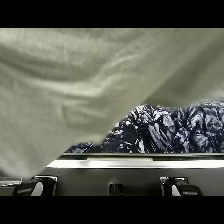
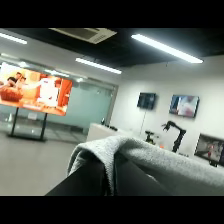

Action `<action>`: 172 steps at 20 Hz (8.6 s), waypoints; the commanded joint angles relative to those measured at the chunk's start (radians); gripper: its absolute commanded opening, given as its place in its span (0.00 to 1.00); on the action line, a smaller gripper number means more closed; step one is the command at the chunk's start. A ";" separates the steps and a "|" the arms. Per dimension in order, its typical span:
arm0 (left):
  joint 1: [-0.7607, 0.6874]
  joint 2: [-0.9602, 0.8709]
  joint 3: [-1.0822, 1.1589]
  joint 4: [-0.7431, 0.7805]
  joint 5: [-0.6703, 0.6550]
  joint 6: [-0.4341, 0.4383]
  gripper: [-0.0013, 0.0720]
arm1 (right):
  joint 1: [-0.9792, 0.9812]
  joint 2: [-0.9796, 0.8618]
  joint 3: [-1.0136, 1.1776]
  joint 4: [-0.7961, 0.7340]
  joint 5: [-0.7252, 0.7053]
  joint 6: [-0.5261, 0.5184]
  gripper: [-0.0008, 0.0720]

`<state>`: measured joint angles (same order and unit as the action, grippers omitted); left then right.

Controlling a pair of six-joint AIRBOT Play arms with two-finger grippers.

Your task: Fold the clothes and pants, and hang the long-sleeved shirts on hangers.

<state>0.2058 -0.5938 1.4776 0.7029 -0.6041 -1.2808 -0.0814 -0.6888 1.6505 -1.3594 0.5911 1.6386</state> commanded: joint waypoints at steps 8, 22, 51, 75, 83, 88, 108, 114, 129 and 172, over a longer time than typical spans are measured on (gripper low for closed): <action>-0.060 -0.489 -0.612 0.182 -0.100 -0.203 0.05 | -0.001 -0.757 0.002 0.102 0.150 0.276 0.08; 0.204 -0.741 -0.395 0.142 -0.674 -0.094 0.98 | -0.288 -0.875 -0.002 0.054 0.962 0.072 0.88; 0.273 -0.565 -1.048 0.239 -0.684 0.066 0.05 | -0.468 -0.690 -0.895 0.113 0.834 -0.187 0.91; 0.273 -0.065 0.251 -0.206 -0.203 0.188 0.05 | -0.468 -0.183 0.436 0.519 0.387 -0.385 0.08; 0.273 0.098 0.258 0.095 -0.183 -0.003 0.05 | -0.468 0.026 0.435 0.311 0.373 -0.198 0.08; 0.273 -0.042 0.257 0.095 -0.400 -0.002 0.05 | -0.471 -0.100 0.435 0.307 0.523 -0.101 0.08; 0.018 -1.105 -0.014 0.117 -0.168 -0.002 0.05 | 0.007 -1.075 -0.064 0.225 0.011 0.138 0.08; -0.065 -1.184 -0.011 0.117 0.031 -0.003 0.05 | 0.007 -1.157 -0.064 0.176 -0.066 0.163 0.08; -0.003 -1.163 0.080 0.148 -0.536 0.062 0.05 | -0.097 -0.991 -0.048 0.054 0.642 0.076 0.08; 0.220 -0.790 -0.816 0.359 -0.714 0.131 0.05 | -0.319 -0.770 -0.367 0.029 1.068 -0.047 0.77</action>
<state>0.4267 -1.3876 0.6727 1.0866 -1.3384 -1.1412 -0.4000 -1.4605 1.2873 -1.3323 1.6386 1.5951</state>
